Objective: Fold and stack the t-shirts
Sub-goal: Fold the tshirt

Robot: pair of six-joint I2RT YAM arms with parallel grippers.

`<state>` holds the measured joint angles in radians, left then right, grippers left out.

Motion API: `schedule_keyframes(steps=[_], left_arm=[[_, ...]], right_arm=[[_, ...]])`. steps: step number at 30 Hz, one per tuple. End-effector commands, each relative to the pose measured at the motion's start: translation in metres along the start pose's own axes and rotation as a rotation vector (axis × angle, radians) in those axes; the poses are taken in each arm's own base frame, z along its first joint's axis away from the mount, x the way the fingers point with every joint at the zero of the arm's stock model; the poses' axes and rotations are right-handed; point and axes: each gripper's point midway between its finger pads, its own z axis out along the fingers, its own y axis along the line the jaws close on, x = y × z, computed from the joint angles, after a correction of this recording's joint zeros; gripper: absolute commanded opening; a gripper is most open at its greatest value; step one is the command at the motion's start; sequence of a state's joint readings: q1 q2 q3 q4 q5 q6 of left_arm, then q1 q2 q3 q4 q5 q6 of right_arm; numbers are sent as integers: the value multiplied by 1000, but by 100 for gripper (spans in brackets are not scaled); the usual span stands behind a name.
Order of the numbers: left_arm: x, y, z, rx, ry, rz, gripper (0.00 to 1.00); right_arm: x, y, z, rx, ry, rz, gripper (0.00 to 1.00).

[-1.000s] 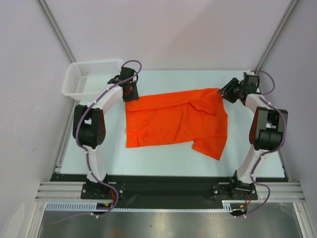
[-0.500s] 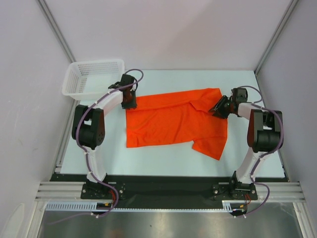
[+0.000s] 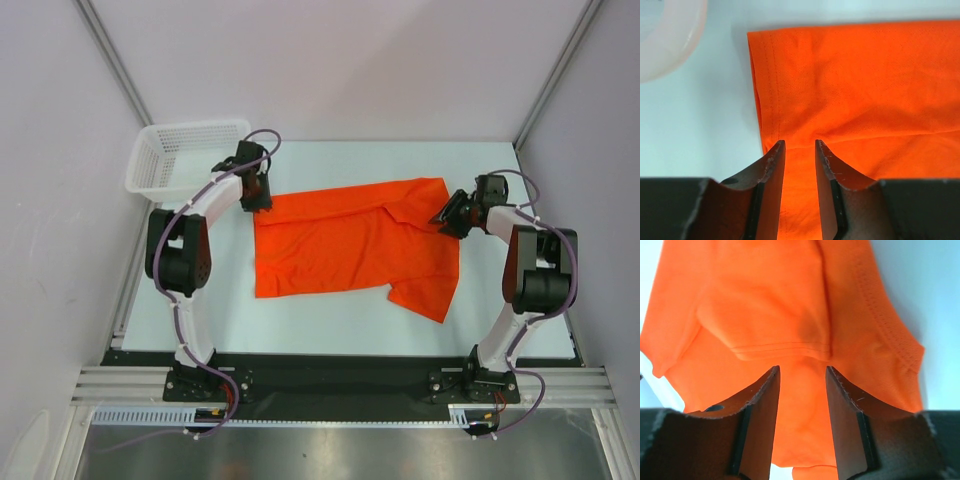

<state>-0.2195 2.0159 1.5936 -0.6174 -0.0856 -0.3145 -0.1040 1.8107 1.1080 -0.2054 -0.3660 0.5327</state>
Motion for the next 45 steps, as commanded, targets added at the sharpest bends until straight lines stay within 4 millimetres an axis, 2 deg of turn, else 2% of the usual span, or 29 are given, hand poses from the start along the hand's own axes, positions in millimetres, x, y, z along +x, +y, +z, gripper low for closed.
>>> schedule_keyframes(steps=[1, 7, 16, 19, 21, 24, 27, 31, 36, 40, 45], left_arm=[[-14, -3, -8, 29, -15, -30, 36], [-6, 0, -8, 29, 0, -34, 36], [-8, 1, -10, 30, -6, -27, 36], [-6, 2, -9, 29, -3, -27, 36], [-6, 3, -8, 23, -4, -26, 36], [-5, 8, -6, -2, -7, -30, 36], [-3, 14, 3, -32, 6, -50, 34], [-1, 21, 16, -62, 35, -70, 31], [-3, 21, 16, -55, 20, -79, 30], [-1, 22, 17, -54, 26, -72, 31], [-5, 23, 17, -53, 18, -68, 30]], right_arm=[[-11, -1, 3, 9, -14, -30, 47], [-1, -5, 19, -5, 14, -14, 45], [-18, 4, 24, -20, -26, -10, 36], [-19, 6, 24, -22, -17, -5, 27], [-21, 9, 22, -24, -18, -6, 15], [-25, 16, 14, -32, -26, -1, 5], [-29, 25, 4, -37, -28, 16, 0], [-26, 37, -11, -40, -13, 52, 0], [-26, 44, -35, -2, -47, 113, 0], [-12, 33, -41, 40, -33, 149, 0], [7, 18, -29, 61, 11, 172, 0]])
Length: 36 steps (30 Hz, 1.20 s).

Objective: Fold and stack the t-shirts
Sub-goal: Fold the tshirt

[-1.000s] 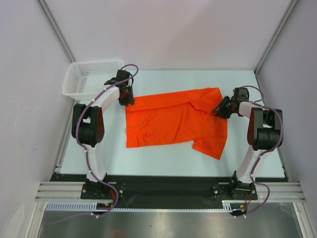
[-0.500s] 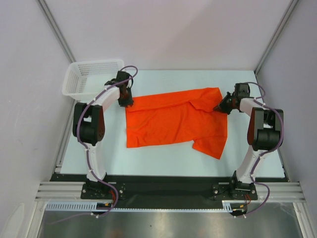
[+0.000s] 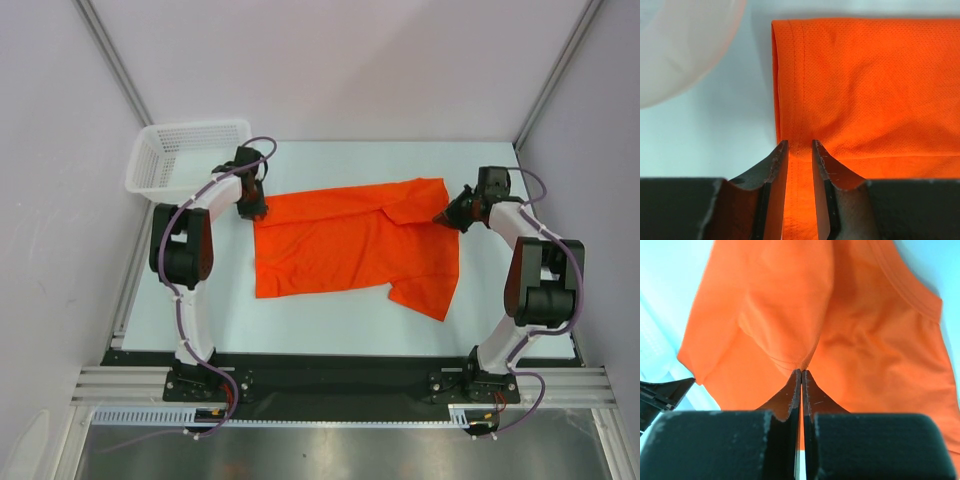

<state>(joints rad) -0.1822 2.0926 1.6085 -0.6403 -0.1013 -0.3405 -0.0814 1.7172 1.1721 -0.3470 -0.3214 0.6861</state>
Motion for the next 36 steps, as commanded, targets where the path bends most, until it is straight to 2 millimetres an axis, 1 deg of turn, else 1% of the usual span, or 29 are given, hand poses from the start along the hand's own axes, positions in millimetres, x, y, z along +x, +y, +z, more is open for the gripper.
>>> schedule_keyframes(steps=[1, 2, 3, 5, 10, 11, 13, 15, 17, 19, 20, 22, 25, 26, 28, 31, 33, 35, 36], left_arm=[[-19, -1, -10, 8, -51, -15, 31], [-19, 0, -9, 8, -50, -18, 31], [-20, 0, -9, 11, -48, -19, 31], [-17, 2, -5, 5, -34, -22, 30], [-14, 7, -5, 2, -31, -28, 30], [-13, 7, -5, 2, -29, -28, 30], [-14, 7, -7, 2, -34, -31, 31], [-16, 7, -10, 6, -41, -32, 31], [-17, 7, -11, 8, -45, -32, 31], [-18, 6, -12, 9, -48, -33, 31], [-19, 5, -13, 13, -50, -34, 31], [-21, 4, -15, 19, -53, -36, 31], [-25, 3, -20, 24, -62, -39, 31], [-27, 2, -21, 25, -67, -42, 31], [-30, 2, -26, 28, -80, -45, 32], [-31, 2, -29, 29, -85, -47, 31], [-30, 2, -30, 29, -85, -52, 31], [-31, 1, -31, 33, -87, -53, 31], [-31, 1, -32, 33, -87, -56, 31]], right_arm=[[20, -14, 6, 45, 40, 37, 0], [23, -18, 9, 56, 42, 38, 0], [24, -19, 12, 55, 45, 36, 0], [34, -25, 19, 69, 75, 61, 0], [38, -18, 25, 40, 71, 87, 0], [38, -17, 24, 46, 71, 83, 0], [32, -10, 20, 44, 42, 62, 0], [29, -5, 12, 38, 14, 56, 0], [36, -15, 12, 61, 21, 64, 0], [43, -24, 17, 72, 43, 59, 0], [42, -28, 19, 79, 43, 61, 0], [42, -33, 24, 90, 48, 48, 0], [45, -36, 26, 102, 60, 50, 0], [48, -36, 25, 105, 62, 52, 0], [45, -29, 20, 83, 51, 54, 0], [32, -19, 9, 66, 29, 56, 0], [25, -8, -1, 49, 23, 65, 0], [25, -9, -4, 57, 20, 65, 0], [30, -13, -2, 68, 36, 71, 0]])
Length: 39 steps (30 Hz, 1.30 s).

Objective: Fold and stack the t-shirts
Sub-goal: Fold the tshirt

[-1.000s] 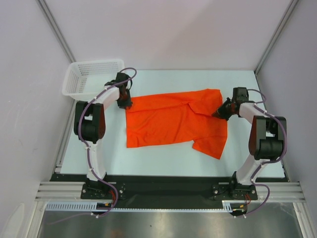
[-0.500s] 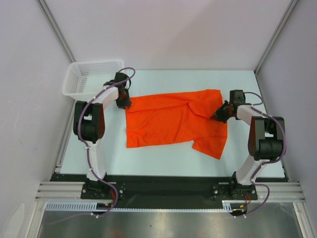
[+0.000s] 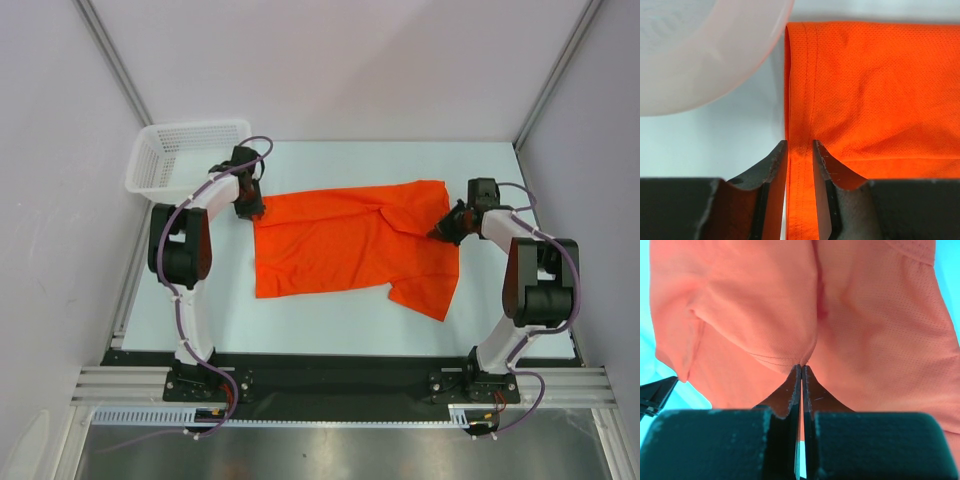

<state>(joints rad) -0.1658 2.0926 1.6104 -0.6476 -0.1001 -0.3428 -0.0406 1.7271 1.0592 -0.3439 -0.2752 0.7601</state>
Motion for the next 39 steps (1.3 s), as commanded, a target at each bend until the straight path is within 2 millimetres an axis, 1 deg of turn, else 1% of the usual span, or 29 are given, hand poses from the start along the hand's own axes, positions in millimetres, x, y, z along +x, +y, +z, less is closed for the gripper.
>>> schedule_keyframes(steps=[1, 3, 9, 13, 15, 17, 18, 19, 20, 21, 22, 23, 25, 26, 27, 28, 30, 31, 32, 33, 34, 35, 36, 37, 38, 39], left_arm=[[-31, -7, -33, 45, -96, -42, 32], [-31, -7, -34, 45, -96, -42, 31], [-32, -8, -39, 52, -102, -44, 32], [-33, -9, -39, 56, -103, -48, 32], [-32, -10, -37, 58, -101, -47, 32], [-34, -11, -37, 63, -106, -48, 32], [-34, -11, -37, 62, -104, -47, 31], [-35, -12, -36, 64, -104, -47, 32], [-36, -12, -35, 64, -105, -46, 32], [-38, -12, -36, 67, -110, -48, 32], [-39, -14, -34, 69, -115, -47, 32], [-41, -15, -34, 77, -117, -45, 32], [-45, -18, -34, 86, -130, -43, 32], [-47, -19, -32, 85, -132, -48, 32], [-49, -19, -33, 88, -137, -48, 32], [-55, -22, -34, 95, -154, -50, 32], [-60, -24, -33, 98, -166, -60, 32], [-65, -25, -34, 105, -181, -66, 32], [-66, -27, -32, 107, -180, -72, 32], [-67, -28, -31, 110, -181, -75, 32], [-69, -31, -31, 116, -189, -78, 32], [-71, -31, -30, 116, -193, -81, 31], [-70, -32, -25, 114, -188, -81, 31], [-70, -33, -22, 116, -187, -81, 31], [-68, -33, -18, 113, -180, -88, 31], [-67, -34, -16, 117, -178, -88, 31]], right_arm=[[-8, 13, -17, -29, -19, -1, 0], [5, 3, -6, -13, 32, 13, 0], [22, 1, 5, -16, 73, 20, 0], [31, -1, 9, -17, 98, 38, 0], [32, -7, 12, -3, 103, 42, 0], [29, -8, 15, -3, 98, 20, 1], [25, -8, 16, 1, 90, 14, 4], [25, -10, 16, 7, 95, 13, 8], [23, -7, 14, -7, 91, 7, 12], [14, -2, 10, -21, 65, -2, 23], [6, 2, 6, -24, 37, -17, 28], [-6, 11, -3, -43, -6, -49, 36], [-42, 28, -15, -77, -126, -66, 45], [-58, 32, -19, -72, -186, -84, 46], [-75, 44, -25, -91, -243, -103, 51], [-91, 49, -28, -105, -290, -115, 52], [-114, 49, -22, -105, -340, -123, 53], [-132, 62, -25, -137, -391, -140, 56], [-148, 60, -26, -136, -419, -131, 56], [-155, 52, -10, -115, -414, -118, 56], [-173, 64, -13, -158, -461, -126, 56], [-183, 66, -10, -175, -478, -126, 56], [-189, 67, -6, -177, -490, -129, 56], [-196, 67, 8, -184, -496, -132, 56], [-204, 77, 9, -211, -504, -135, 56], [-203, 81, 15, -226, -485, -136, 56]])
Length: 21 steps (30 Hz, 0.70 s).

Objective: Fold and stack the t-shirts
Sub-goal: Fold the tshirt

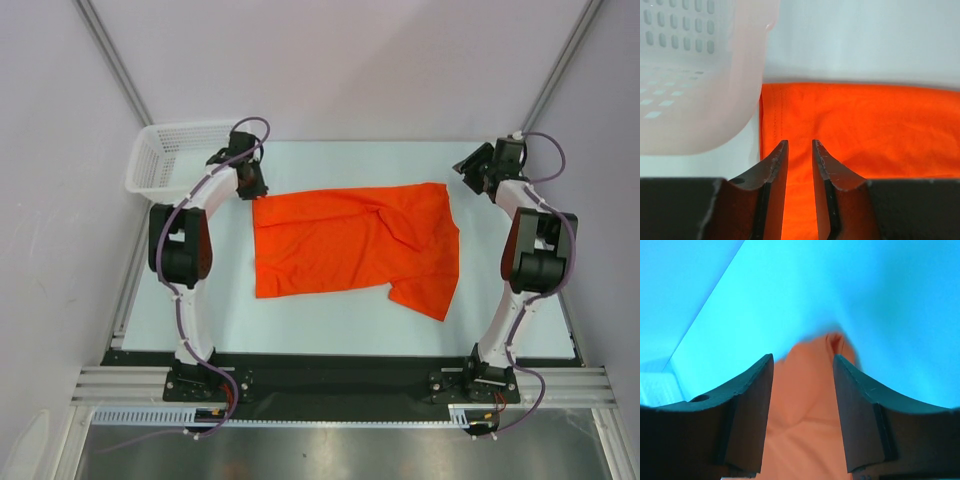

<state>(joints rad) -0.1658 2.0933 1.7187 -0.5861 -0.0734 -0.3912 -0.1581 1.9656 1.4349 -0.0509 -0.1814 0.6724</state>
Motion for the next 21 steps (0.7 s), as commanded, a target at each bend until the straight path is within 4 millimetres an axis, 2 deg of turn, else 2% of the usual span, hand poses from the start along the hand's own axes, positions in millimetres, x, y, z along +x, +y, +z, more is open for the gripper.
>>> schedule_keyframes(steps=[1, 2, 3, 6, 13, 21], left_arm=[[-8, -10, 13, 30, -23, -27, 30], [-6, -9, 16, 28, -17, -28, 30], [-5, -9, 19, 26, -13, -29, 30], [-5, -9, 25, 26, -16, -25, 30], [-5, -9, 34, 21, -12, -18, 30], [-6, -13, 43, 29, -15, -19, 30]], right_arm=[[-4, 4, 38, -49, -22, -21, 56], [-8, 13, 41, -75, -29, -28, 55], [-2, 18, 47, -84, -21, -37, 55], [7, 14, 61, -67, -2, -19, 52], [7, 8, 68, -46, -7, 12, 46], [18, -1, 79, -25, 22, 42, 43]])
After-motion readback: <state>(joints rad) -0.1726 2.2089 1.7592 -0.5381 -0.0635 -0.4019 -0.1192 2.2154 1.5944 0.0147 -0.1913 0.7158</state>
